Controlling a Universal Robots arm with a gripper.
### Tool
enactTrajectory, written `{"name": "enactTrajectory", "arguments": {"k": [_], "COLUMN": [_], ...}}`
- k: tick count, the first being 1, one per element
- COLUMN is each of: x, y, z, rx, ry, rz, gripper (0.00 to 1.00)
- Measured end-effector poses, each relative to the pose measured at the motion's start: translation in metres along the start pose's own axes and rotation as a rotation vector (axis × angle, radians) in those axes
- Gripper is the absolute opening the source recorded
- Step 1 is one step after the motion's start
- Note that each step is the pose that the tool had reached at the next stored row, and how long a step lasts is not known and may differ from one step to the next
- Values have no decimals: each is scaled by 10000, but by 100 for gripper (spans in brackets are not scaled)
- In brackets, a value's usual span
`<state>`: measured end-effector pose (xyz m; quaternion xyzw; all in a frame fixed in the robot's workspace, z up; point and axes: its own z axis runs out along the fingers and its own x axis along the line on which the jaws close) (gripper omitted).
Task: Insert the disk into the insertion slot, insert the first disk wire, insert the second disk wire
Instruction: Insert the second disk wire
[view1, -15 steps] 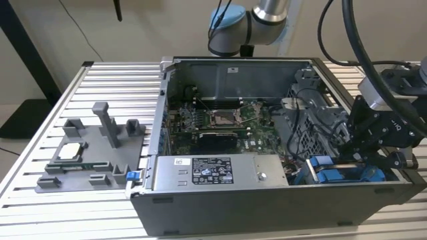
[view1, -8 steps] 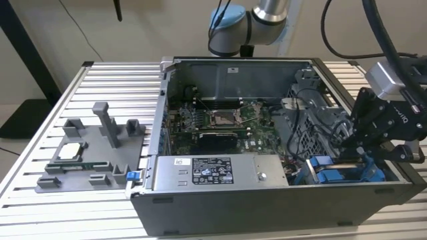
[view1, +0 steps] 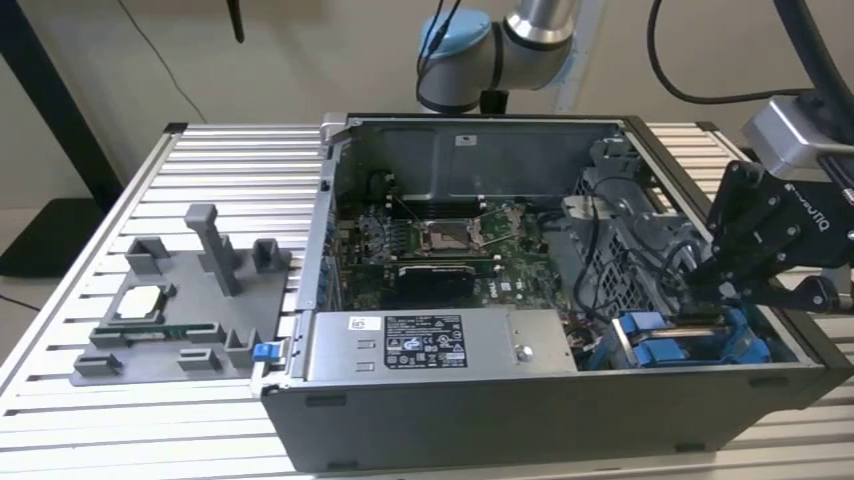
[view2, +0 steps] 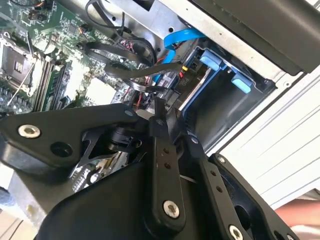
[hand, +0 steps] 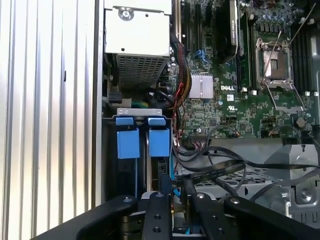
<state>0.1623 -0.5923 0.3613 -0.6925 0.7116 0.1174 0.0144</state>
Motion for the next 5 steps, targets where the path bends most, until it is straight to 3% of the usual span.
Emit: {"name": "enactTrajectory", "arguments": {"k": [5], "x": [0], "y": [0], "z": [-1], "rx": [-2], "ry": [2], "rz": [1], "gripper": [100]}}
